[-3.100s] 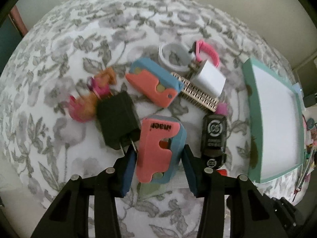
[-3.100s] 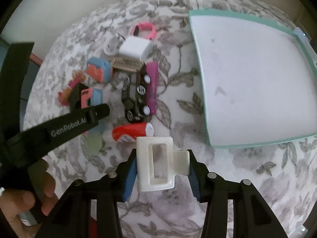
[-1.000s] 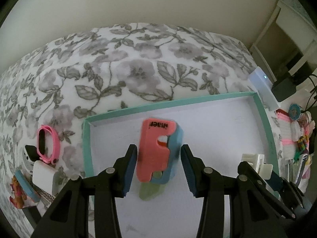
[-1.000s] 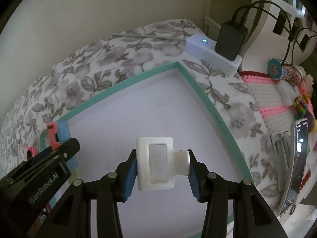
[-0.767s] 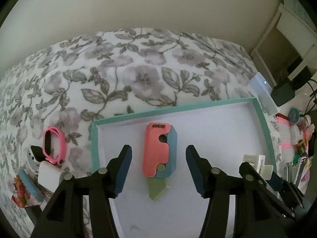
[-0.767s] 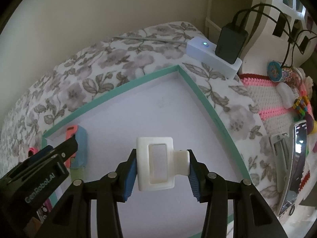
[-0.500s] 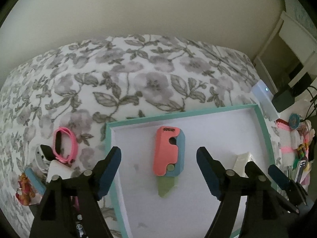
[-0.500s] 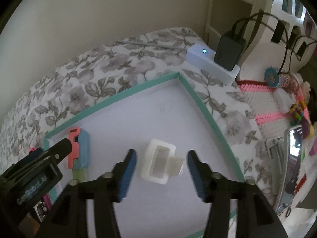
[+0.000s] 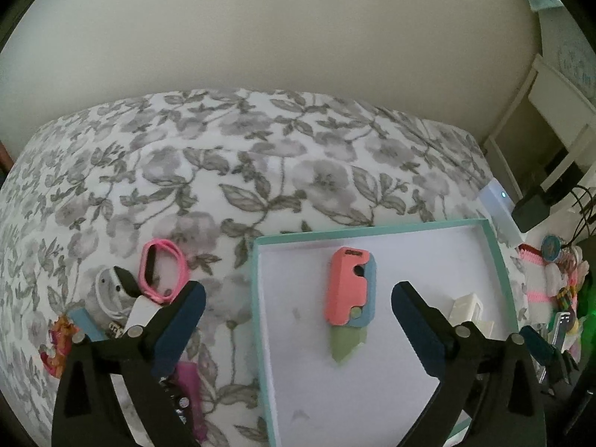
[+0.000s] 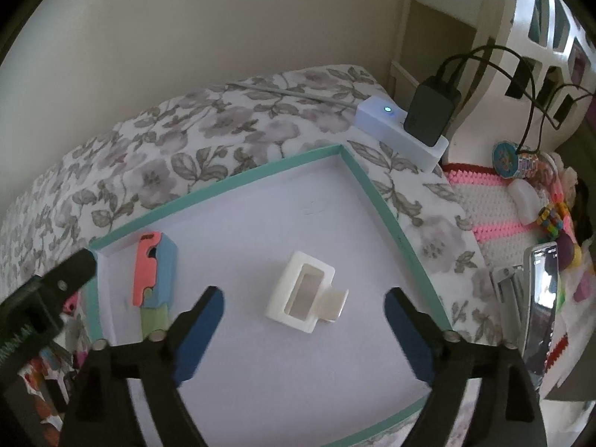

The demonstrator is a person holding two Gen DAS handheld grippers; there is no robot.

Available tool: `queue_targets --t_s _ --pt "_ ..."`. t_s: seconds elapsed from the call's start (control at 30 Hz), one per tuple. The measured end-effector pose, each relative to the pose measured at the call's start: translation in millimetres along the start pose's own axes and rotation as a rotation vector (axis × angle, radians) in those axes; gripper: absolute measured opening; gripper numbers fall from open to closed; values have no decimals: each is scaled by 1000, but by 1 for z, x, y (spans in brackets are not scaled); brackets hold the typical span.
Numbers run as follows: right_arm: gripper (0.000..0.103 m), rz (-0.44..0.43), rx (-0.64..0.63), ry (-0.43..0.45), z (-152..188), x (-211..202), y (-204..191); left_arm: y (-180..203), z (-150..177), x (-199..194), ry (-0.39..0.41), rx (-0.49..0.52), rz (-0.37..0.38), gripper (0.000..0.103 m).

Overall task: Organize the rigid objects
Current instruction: 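Move both tools back over the remaining objects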

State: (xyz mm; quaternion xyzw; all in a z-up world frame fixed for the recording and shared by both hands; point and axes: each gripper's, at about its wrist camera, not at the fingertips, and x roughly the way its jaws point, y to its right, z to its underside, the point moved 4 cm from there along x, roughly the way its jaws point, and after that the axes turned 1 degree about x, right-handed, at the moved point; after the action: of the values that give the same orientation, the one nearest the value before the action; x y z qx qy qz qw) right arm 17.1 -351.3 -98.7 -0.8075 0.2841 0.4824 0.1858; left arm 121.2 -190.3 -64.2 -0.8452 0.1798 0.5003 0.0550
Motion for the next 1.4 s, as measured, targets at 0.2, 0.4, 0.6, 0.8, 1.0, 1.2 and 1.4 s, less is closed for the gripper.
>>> queue_targets --t_s 0.2,0.4,0.6,0.8,1.0,1.2,1.4 --pt "103 7 -30 23 6 -6 -6 -19 7 -11 45 -33 -19 100" --pt "103 5 -71 52 12 -15 -16 -37 14 -23 87 -51 -56 100" --pt "103 -5 -107 81 18 -28 -30 -61 22 -43 113 -100 -54 100" --pt "103 -79 -88 95 21 -47 -39 -97 26 -76 175 -137 -137 100" --pt "103 -126 -106 133 25 -64 -49 -137 36 -99 197 -185 -222 100" --pt "103 -251 -102 139 28 -78 -73 -183 48 -113 206 -250 -288 100" --pt "103 -296 -192 150 39 -89 -119 -229 65 -119 166 -309 -366 100"
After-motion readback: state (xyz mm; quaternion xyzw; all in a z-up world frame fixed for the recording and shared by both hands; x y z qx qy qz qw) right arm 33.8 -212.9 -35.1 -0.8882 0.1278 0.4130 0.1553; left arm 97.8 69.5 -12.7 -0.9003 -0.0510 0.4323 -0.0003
